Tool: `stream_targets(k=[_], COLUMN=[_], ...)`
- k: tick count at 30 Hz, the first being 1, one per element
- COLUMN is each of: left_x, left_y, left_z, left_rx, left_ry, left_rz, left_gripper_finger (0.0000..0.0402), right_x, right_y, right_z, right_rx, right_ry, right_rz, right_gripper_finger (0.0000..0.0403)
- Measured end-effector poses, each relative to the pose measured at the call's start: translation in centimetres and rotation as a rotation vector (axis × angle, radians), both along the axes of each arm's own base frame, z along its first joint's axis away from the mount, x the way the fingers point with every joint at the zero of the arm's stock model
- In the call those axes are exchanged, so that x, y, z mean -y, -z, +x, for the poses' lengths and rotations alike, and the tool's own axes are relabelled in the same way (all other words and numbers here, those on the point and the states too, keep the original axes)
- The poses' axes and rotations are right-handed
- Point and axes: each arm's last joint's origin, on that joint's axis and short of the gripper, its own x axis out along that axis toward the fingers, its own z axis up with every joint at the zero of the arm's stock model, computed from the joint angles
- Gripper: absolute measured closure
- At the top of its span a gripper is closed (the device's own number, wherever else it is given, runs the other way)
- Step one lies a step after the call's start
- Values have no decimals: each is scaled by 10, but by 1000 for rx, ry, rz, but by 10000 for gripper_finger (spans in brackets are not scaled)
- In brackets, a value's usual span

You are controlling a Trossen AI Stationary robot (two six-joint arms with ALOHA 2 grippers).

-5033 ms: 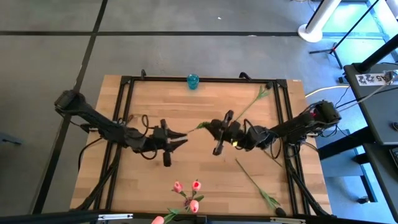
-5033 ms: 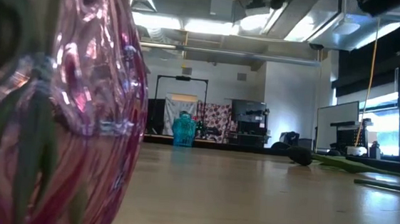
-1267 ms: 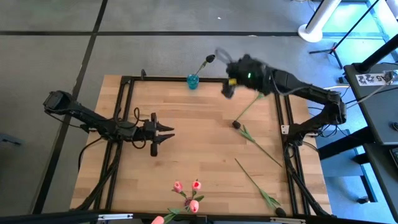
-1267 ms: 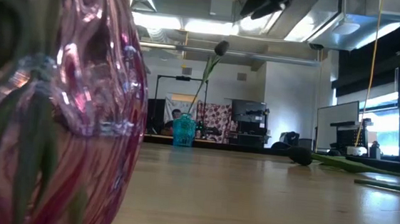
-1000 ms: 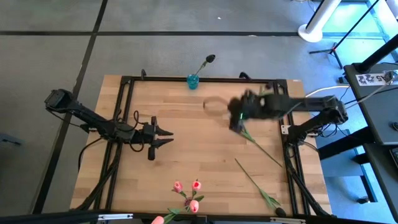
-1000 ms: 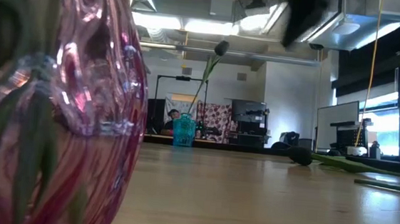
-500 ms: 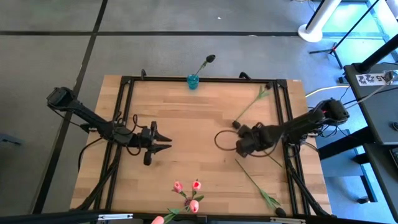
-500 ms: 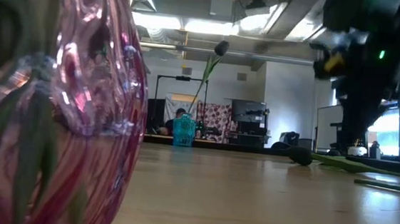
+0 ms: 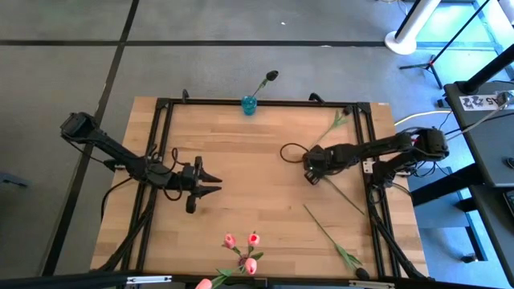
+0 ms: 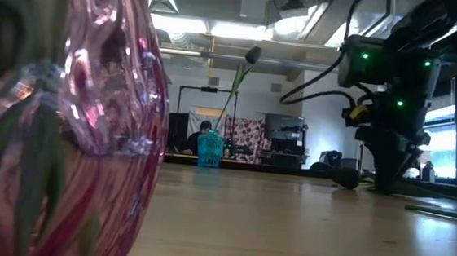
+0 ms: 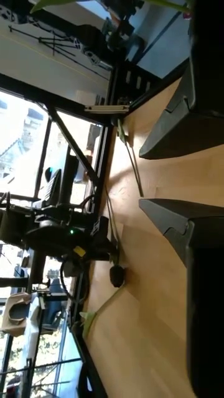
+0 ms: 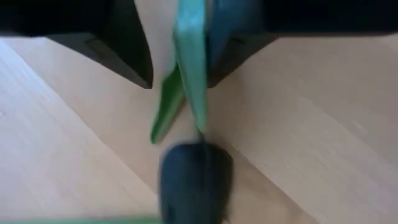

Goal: Sort flowers into vase by color
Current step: Put the middle black flower into the blue vase

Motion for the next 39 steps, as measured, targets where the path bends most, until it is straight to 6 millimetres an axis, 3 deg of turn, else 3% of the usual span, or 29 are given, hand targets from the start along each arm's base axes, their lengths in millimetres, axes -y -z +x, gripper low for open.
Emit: stream_targets(k=[8, 10, 18, 21, 24, 28, 35, 39], left_x=[1, 1, 5, 6, 5, 6, -13, -23], left_y=[2, 4, 6, 8, 12, 3, -33, -42], left_z=[1, 2, 12, 17, 24, 45, 92, 103], left_rx=[-5, -14, 47, 90, 120, 144, 65, 19], left_ry=[-12, -14, -18, -86, -127, -134, -135, -163], left_rz=[-36, -50, -54, -35, -10, 59, 151, 178], left_gripper_finger=[292, 292, 292, 292, 291, 291, 291, 288], right_x=[12, 13, 9, -3, -19, -37, -42, -50], right_y=[-4, -11, -106, -140, -157, -162, -152, -155], right_z=[17, 25, 69, 79, 84, 93, 102, 101], right_rx=[175, 246, 816, 1100, 1279, 1394, 1402, 1438], right_ry=[-118, -186, -443, -546, -631, -673, -688, -746], right_rz=[63, 92, -151, -286, -409, -548, -541, -544], right_gripper_finger=[384, 394, 397, 394, 398, 398, 399, 399])
